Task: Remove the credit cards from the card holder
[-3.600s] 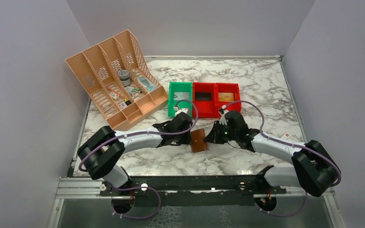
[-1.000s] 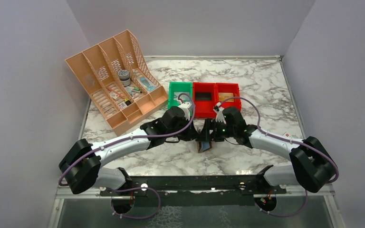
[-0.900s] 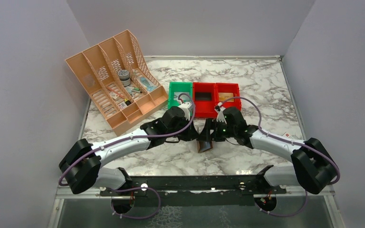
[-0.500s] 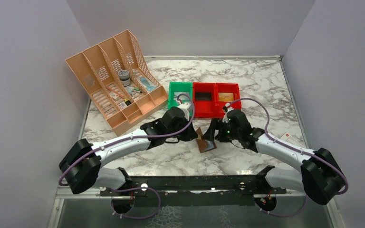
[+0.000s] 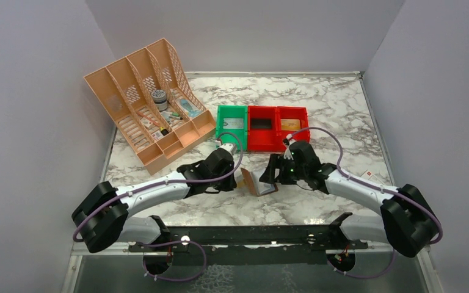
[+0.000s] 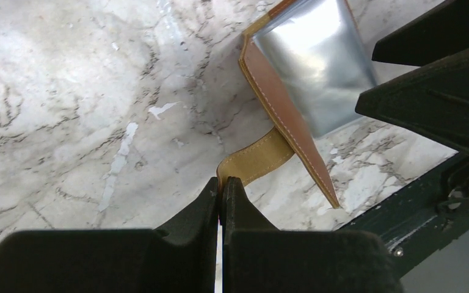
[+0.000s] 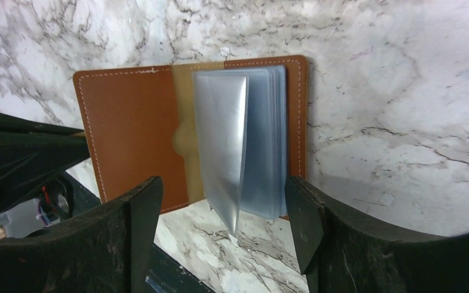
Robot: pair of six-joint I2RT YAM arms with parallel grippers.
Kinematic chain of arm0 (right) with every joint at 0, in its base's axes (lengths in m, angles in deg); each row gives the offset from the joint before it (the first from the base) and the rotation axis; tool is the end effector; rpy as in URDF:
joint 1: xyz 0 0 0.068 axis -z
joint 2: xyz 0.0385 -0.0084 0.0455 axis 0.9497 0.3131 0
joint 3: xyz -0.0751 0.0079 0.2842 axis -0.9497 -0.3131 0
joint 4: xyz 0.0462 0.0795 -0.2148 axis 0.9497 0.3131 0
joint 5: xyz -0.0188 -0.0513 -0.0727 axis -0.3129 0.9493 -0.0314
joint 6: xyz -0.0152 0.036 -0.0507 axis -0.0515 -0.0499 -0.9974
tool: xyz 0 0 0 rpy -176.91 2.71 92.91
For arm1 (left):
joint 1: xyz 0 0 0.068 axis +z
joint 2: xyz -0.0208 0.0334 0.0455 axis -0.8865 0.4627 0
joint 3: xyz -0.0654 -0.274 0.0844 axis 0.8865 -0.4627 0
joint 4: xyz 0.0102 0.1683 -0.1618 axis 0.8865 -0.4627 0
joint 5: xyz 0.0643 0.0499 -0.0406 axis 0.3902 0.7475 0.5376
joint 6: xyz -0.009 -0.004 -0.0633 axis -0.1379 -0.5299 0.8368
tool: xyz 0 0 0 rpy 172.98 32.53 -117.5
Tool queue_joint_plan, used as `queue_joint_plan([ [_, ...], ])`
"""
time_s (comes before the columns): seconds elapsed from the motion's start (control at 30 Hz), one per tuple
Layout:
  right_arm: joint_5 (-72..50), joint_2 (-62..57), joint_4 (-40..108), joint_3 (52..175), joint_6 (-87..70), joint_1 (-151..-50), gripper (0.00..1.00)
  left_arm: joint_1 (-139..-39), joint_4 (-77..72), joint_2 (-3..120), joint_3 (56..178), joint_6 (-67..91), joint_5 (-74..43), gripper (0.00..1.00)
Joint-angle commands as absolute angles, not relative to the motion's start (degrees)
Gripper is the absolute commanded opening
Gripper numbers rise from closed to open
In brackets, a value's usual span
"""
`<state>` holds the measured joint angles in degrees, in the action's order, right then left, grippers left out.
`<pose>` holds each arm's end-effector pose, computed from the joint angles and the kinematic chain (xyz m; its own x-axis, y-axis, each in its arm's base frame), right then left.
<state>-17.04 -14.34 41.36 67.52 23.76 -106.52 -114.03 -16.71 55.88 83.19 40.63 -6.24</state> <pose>0.1626 0.1267 0.1999 -0.9020 0.1211 -0.4145 -0.1462 0.8175 0.5570 0.1448 -0.1814 0.2236 -0.8507 0.0238 -0.5252 0.2940 0.8497 -0.4378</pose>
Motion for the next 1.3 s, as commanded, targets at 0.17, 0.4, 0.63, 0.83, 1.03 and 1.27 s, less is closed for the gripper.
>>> queue_joint_plan([
  [0.17, -29.5, -10.2, 33.7, 69.0, 22.7, -106.4, 0.74, -114.0, -20.0, 55.2, 81.4, 41.5, -1.6, 0.0],
  [0.4, -37.4, -5.9, 30.3, 70.9, 22.4, -106.4, 0.72, -114.0, -19.9, 56.0, 81.5, 41.6, -1.1, 0.0],
  [0.63, -31.2, -7.7, 33.9, 71.7, 22.8, -106.5, 0.75, -114.0, -20.0, 56.0, 81.1, 41.7, -0.7, 0.0],
  [0.83, -30.1, -9.2, 36.9, 72.8, 21.0, -106.5, 0.78, -114.1, -20.1, 56.4, 80.8, 41.9, -0.3, 0.0],
  [1.03, -30.7, -10.8, 39.0, 73.9, 18.9, -106.5, 0.78, -114.1, -20.1, 57.0, 80.7, 41.9, 0.0, 0.0],
  [1.27, -40.0, -8.8, 33.6, 73.7, 20.0, -106.5, 0.77, -114.1, -19.9, 58.0, 81.5, 42.0, 0.4, 0.0],
])
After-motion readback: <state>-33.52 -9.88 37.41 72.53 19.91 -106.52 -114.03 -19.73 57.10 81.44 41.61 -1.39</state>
